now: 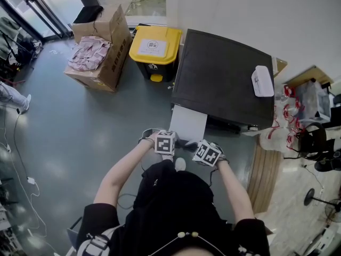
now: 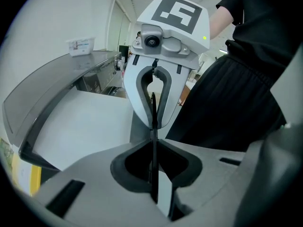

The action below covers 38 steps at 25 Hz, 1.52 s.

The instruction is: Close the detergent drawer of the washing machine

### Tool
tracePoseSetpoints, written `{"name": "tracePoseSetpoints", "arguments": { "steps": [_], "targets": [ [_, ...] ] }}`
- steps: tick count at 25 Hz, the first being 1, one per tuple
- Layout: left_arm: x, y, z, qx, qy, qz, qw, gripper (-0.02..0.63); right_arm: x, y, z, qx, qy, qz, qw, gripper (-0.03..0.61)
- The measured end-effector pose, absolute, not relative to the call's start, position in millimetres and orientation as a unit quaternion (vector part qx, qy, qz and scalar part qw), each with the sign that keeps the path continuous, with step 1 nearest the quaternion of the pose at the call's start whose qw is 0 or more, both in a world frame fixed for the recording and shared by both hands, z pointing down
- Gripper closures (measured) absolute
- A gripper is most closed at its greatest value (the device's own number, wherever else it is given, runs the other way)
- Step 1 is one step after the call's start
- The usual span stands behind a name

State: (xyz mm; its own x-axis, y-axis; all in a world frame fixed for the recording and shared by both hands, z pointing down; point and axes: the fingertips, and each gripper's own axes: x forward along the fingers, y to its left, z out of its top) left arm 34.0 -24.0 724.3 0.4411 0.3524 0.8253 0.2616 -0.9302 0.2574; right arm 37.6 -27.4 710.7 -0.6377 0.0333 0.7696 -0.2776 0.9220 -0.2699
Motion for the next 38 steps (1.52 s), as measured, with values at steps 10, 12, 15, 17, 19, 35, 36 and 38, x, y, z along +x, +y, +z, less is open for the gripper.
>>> {"name": "tracePoseSetpoints", "arguments": {
  "steps": [10, 12, 15, 17, 19, 35, 36, 38],
  "targets": [
    [37.5, -24.7, 719.7, 0.853, 0.191, 0.483, 0.060, 0.572, 36.4, -28.3, 708.7, 0.060, -0.885, 0.189, 0.422, 0.545],
    [36.1, -27.1, 721.1, 0.849, 0.192, 0.488, 0.060, 0.572, 36.2, -31.4, 709.0, 0.061, -0.885, 0.187, 0.423, 0.545],
    [35.5, -36.4, 722.5, 0.851, 0.184, 0.489, 0.061, 0.572, 36.5, -40.1, 708.9, 0.065, -0.885, 0.188, 0.422, 0.546],
    [35.4, -40.9, 721.4, 0.850, 0.182, 0.491, 0.063, 0.574, 37.8, -44.7, 706.6, 0.063, -0.884, 0.184, 0.424, 0.546],
    [38.8, -43.2, 717.9, 0.852, 0.183, 0.487, 0.061, 0.574, 39.8, -47.0, 704.0, 0.061, -0.884, 0.183, 0.425, 0.546],
    [48.0, -72.6, 706.6, 0.863, 0.167, 0.475, 0.048, 0.574, 43.3, -72.6, 700.6, 0.069, -0.886, 0.174, 0.424, 0.546],
    [48.5, -74.6, 707.0, 0.863, 0.166, 0.474, 0.047, 0.575, 43.9, -74.5, 701.0, 0.070, -0.886, 0.174, 0.424, 0.546],
    [49.3, -78.0, 707.6, 0.862, 0.166, 0.477, 0.044, 0.575, 45.2, -77.9, 700.7, 0.070, -0.885, 0.172, 0.426, 0.546]
  ]
}}
